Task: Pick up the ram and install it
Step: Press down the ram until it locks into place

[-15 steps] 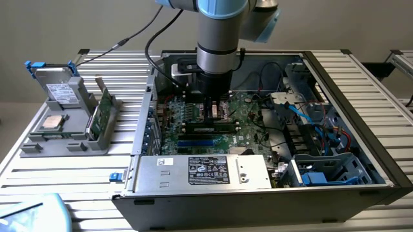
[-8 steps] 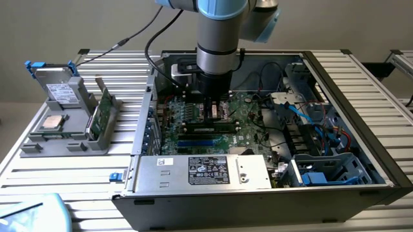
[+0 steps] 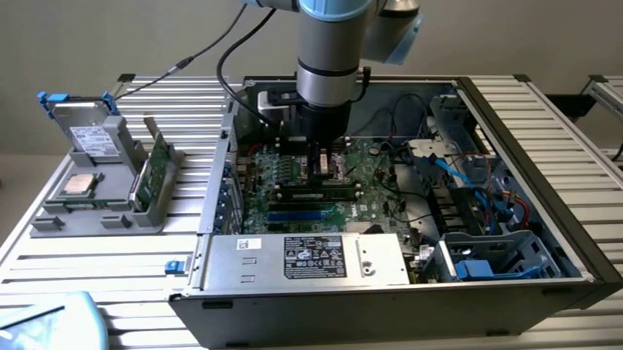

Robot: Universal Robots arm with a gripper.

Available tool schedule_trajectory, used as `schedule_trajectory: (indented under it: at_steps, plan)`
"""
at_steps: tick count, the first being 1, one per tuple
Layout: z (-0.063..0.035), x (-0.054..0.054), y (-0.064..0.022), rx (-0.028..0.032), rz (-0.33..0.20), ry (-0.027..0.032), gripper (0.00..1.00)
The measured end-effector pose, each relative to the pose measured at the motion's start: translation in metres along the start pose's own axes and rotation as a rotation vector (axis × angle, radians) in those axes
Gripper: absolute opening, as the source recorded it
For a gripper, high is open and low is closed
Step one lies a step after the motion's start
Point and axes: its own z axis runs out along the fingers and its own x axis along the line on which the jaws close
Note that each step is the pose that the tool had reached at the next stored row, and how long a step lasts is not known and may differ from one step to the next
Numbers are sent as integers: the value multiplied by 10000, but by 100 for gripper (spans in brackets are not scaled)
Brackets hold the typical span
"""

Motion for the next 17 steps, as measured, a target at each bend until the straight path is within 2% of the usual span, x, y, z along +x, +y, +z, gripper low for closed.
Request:
schedule_trajectory:
  at_steps: [7,17]
  plan:
    - [-78,2,0,-2,-1,3,11]
    - [-93,3,-30,-9,0,2,11]
